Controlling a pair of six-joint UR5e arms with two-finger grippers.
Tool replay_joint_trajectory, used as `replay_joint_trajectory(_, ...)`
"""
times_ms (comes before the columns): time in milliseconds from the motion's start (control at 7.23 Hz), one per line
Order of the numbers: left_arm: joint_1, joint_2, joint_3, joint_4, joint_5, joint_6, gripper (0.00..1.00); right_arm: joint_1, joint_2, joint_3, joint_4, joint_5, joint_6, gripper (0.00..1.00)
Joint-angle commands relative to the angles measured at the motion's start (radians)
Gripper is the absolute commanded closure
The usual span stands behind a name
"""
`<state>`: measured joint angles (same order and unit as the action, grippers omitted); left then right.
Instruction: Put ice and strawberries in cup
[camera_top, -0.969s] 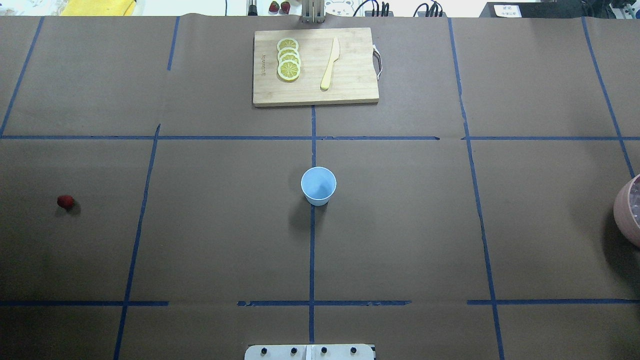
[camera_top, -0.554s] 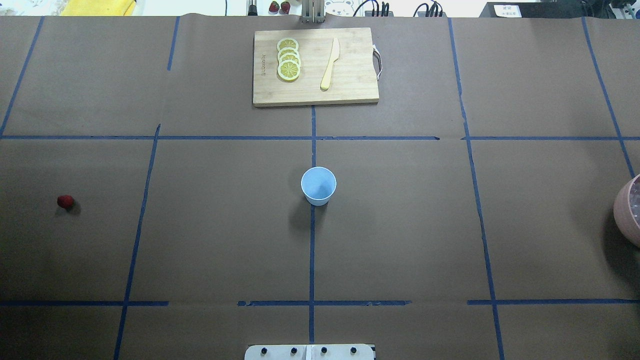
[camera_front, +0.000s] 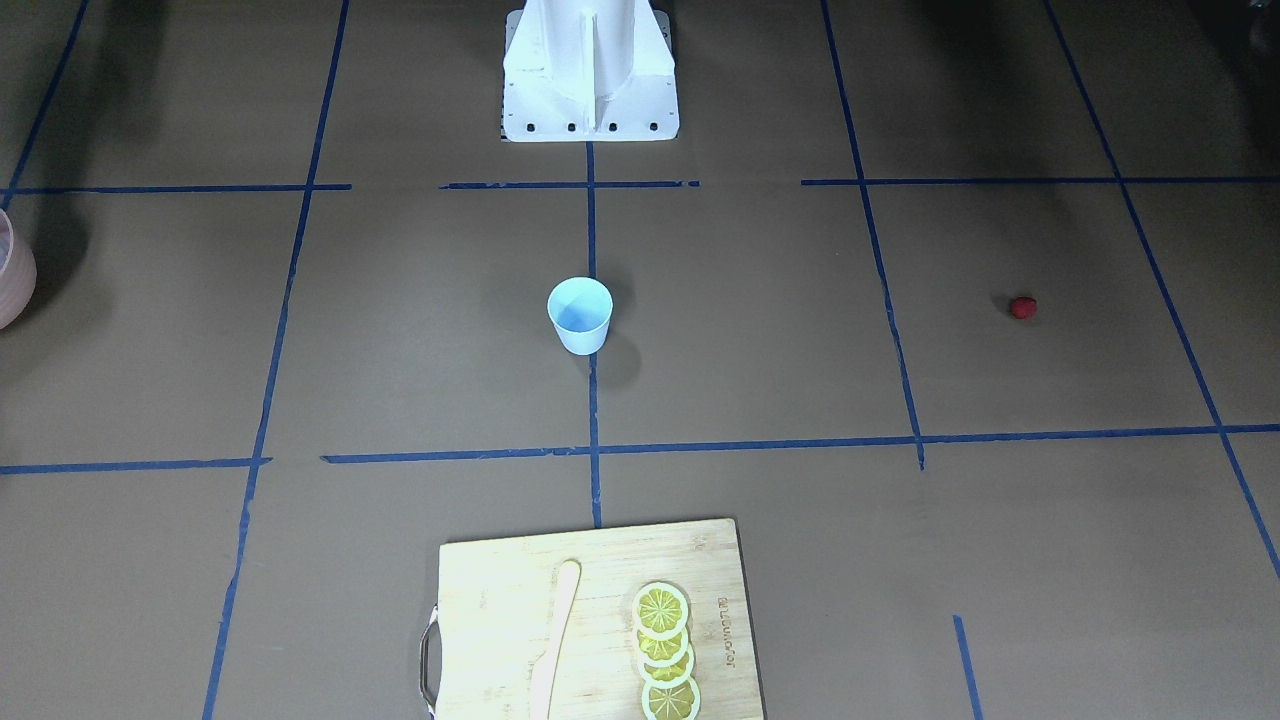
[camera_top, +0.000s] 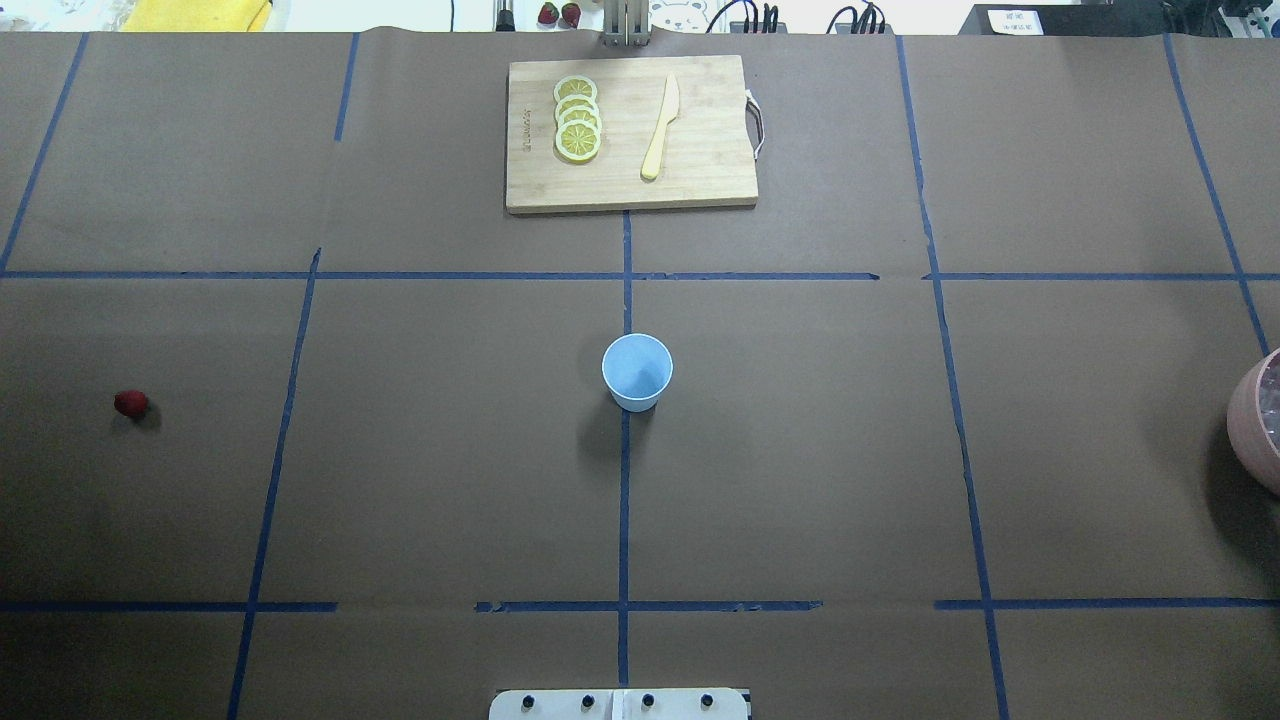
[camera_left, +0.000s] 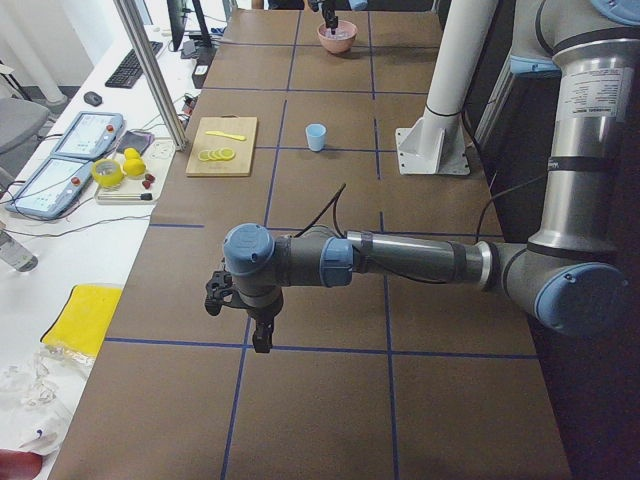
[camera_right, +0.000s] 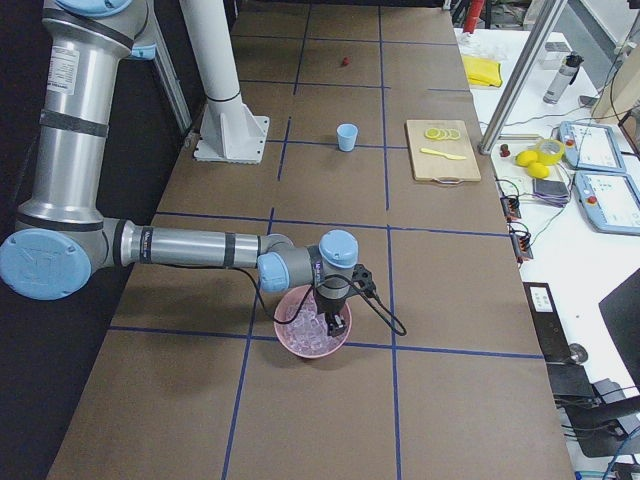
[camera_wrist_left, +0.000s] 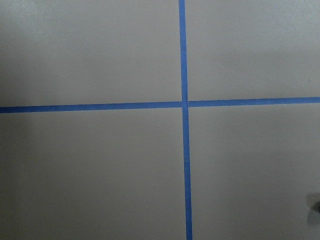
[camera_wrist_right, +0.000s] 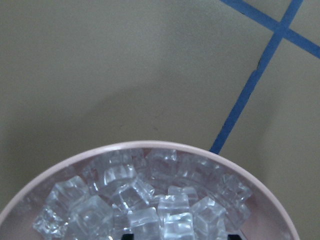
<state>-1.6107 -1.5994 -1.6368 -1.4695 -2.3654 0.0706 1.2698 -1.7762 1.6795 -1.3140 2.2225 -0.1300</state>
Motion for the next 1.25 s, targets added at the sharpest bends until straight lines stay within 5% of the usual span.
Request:
replay_joint_trajectory(0,0.0,-0.001,0.002,0.0,0.0,0.0,0.0,0.0,-0.003,0.0,-0.001,0.003,0.001,0.3)
replay_joint_trajectory(415,0.0,-0.001,-0.002,0.0,0.0,0.0,0.0,0.0,-0.003,0.0,-0.001,0.003,0.001,0.36)
replay_joint_trajectory(830,0.0,-0.005,-0.002,0.002,0.0,0.0,0.0,-0.001,-0.003,0.0,-0.001,-0.001,0.0,0.54)
replay_joint_trajectory(1107,0.0,-0.005,-0.002,0.002,-0.002,0.0,0.0,0.0,-0.005,-0.001,-0.001,-0.003,-0.014,0.88)
